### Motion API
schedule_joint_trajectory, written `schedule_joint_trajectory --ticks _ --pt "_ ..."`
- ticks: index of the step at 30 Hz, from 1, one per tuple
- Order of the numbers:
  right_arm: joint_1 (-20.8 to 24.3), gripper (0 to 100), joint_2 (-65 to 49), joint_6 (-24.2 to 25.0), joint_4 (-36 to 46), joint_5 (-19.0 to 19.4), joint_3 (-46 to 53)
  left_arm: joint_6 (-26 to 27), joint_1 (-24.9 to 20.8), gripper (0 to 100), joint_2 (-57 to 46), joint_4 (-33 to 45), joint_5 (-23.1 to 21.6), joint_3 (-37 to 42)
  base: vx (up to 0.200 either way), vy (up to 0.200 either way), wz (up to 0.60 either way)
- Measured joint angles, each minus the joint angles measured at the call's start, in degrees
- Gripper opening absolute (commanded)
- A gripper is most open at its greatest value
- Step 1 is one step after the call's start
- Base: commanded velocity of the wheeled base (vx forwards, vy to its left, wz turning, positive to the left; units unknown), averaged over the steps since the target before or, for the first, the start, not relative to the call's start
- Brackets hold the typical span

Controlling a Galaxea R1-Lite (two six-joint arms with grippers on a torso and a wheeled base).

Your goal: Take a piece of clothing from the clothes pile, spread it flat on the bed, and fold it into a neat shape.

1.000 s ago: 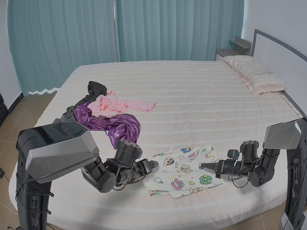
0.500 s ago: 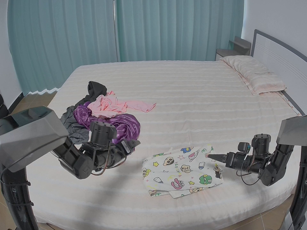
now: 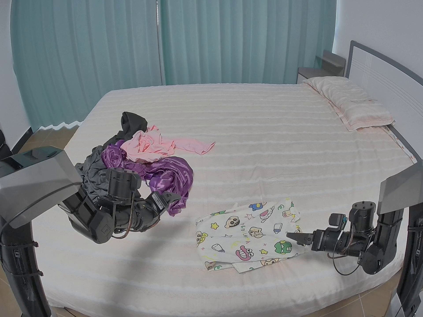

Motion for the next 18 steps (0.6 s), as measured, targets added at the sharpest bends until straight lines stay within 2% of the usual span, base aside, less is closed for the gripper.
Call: schedule_joint_trajectory --ticks 5,18 --pt "-0.2 100 2.5 -3.4 -0.3 0.0 2.2 -2.4 0.0 100 1.7 -4.8 -1.8 1.3 0.0 0.0 0.0" --pt "-0.7 100 3.2 -3.9 -0.3 1.0 2.9 -2.6 0.0 100 2.8 -5.8 -2.1 2.2 0.0 0.0 0.0"
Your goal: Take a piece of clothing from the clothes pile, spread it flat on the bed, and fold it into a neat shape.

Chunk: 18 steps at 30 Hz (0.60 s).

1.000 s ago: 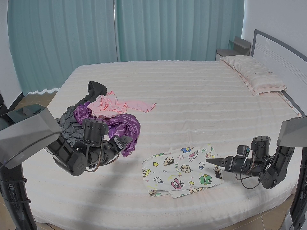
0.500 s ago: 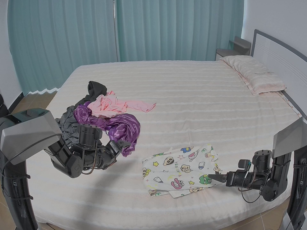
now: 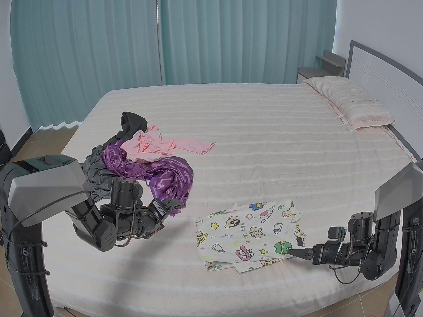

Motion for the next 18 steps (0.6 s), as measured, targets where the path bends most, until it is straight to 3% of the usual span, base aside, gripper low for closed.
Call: schedule_joint_trajectory --ticks 2,14,18 --pt "0.1 100 -1.0 -0.8 0.0 1.5 0.0 0.1 0.0 100 0.4 0.0 0.0 0.1 0.0 0.0 0.0" --pt "0.6 100 -1.7 -2.0 0.0 1.6 -0.4 1.4 -0.2 100 0.7 0.0 0.0 0.1 0.0 0.0 0.0" --pt "0.7 100 -0.2 -5.5 0.0 1.6 -0.9 1.5 -0.3 100 0.8 0.0 0.0 0.2 0.0 0.0 0.0"
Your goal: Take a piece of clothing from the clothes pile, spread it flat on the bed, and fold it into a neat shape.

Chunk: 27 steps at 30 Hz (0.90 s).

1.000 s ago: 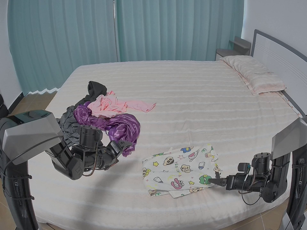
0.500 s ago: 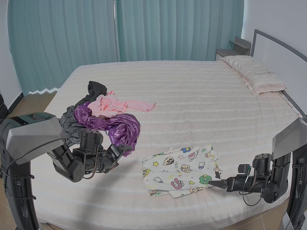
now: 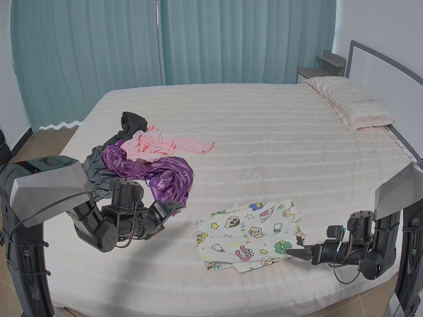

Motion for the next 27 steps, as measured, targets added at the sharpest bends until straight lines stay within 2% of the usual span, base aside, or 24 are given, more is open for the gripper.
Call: schedule_joint_trajectory --ticks 10,11,21,27 --pt "-0.1 100 3.0 -1.1 0.0 -0.3 -4.4 0.1 -0.1 100 0.2 0.0 0.1 -0.1 0.0 0.0 0.0" --pt "-0.2 0 3.2 -1.1 0.0 -0.4 -4.9 0.1 -0.1 100 0.3 0.0 0.1 -0.2 0.0 0.0 0.0" --pt "-0.7 0 4.0 -1.4 0.0 -0.7 -4.2 0.1 -0.2 100 0.3 0.0 0.2 -0.2 0.0 0.0 0.0" --pt "-2.5 0 3.5 -1.2 0.0 -0.6 -3.4 0.1 -0.2 100 0.3 0.0 0.2 -0.2 0.0 0.0 0.0"
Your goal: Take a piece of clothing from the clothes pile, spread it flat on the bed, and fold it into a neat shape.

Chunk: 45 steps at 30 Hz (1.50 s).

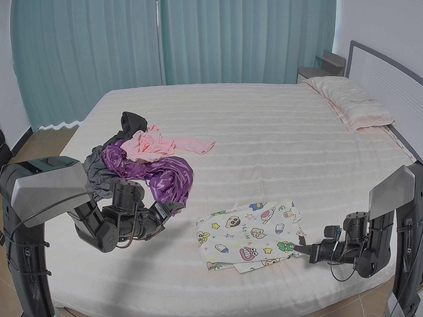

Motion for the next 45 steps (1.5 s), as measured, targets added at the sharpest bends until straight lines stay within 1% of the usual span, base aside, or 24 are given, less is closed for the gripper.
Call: schedule_joint_trajectory --ticks 6,13,14,22,28,31,35,38,45 --pt "-2.1 0 -1.6 0.2 0.0 0.8 1.6 0.0 0.0 100 0.0 0.0 0.1 0.0 0.0 0.0 0.0" --pt "-2.0 0 -1.8 -0.4 0.0 1.2 3.6 0.0 0.0 100 0.1 0.0 0.1 0.0 0.0 0.0 0.0" --pt "-2.0 100 -1.8 -0.4 0.0 1.2 3.6 0.0 0.0 100 0.1 0.0 0.1 0.0 0.0 0.0 0.0" --pt "-2.3 100 -1.7 -0.5 0.0 1.0 3.6 0.1 0.0 100 0.2 -0.1 0.1 -0.1 0.0 0.0 0.0" --pt "-2.7 100 -7.5 -0.3 0.1 0.6 2.9 0.1 0.0 100 0.3 -0.1 0.2 -0.1 0.0 0.0 0.0" --pt "-2.6 100 -10.6 0.0 2.2 0.4 0.9 0.1 0.0 100 0.3 -0.1 0.2 -0.1 0.0 0.0 0.0" --pt "-1.6 100 -12.5 1.4 7.4 -1.1 -6.8 0.0 0.0 100 0.3 -0.1 0.2 -0.2 0.0 0.0 0.0" --pt "-0.8 100 -12.1 3.8 11.1 -2.1 -14.1 0.0 0.0 100 0.3 0.0 0.2 -0.3 0.0 0.0 0.0" --pt "0.7 100 -6.1 10.1 21.0 -3.9 -32.2 0.2 0.0 100 0.4 -0.1 0.2 -0.3 0.0 0.0 0.0"
